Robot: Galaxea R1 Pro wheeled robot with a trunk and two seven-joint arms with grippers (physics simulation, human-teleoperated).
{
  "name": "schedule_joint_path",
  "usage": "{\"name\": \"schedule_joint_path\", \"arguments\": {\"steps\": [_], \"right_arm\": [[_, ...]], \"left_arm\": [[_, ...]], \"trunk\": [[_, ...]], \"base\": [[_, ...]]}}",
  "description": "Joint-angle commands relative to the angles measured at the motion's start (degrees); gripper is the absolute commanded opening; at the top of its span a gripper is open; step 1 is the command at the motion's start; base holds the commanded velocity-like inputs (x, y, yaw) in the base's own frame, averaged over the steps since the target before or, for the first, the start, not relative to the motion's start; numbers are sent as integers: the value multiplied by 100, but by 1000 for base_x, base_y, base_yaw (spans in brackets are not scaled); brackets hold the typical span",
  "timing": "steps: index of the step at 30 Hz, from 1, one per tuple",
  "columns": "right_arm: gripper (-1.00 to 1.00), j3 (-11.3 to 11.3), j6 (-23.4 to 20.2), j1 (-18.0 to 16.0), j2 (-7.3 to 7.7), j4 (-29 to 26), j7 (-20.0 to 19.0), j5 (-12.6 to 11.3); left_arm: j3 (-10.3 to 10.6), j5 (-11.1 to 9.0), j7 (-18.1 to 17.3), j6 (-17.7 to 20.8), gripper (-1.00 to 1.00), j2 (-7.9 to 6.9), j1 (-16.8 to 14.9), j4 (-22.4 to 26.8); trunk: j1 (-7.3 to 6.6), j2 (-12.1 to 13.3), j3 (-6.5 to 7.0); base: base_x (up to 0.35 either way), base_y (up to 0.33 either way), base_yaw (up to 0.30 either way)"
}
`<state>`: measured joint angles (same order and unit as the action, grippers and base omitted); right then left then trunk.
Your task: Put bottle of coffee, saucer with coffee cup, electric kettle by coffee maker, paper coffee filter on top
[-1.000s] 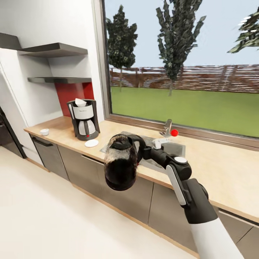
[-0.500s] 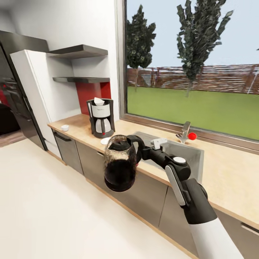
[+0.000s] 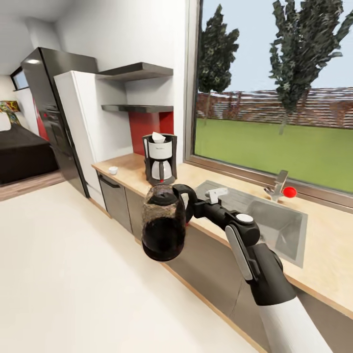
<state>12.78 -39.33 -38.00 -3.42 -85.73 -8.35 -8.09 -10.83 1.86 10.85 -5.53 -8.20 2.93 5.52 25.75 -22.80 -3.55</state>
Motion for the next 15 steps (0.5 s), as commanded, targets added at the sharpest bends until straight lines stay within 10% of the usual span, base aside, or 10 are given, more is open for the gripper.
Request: {"name": "schedule_joint_path", "arguments": {"steps": [1, 11, 15], "right_arm": [[-100, -4, -31, -6, -1, -5, 0, -53], [-100, 7, -31, -6, -2, -5, 0, -53], [-100, 13, -31, -6, -2, -5, 0, -53]], "left_arm": [[-35, 18, 5, -16, 100, 2, -4, 14], [-55, -32, 2, -156, 100, 115, -23, 617], [-52, -375, -7, -178, 100, 230, -24, 876]], "trunk": [[3, -12, -11], [3, -12, -11], [3, -12, -11]], "base": [[0, 0, 279], [4, 0, 279], [108, 11, 278]]}}
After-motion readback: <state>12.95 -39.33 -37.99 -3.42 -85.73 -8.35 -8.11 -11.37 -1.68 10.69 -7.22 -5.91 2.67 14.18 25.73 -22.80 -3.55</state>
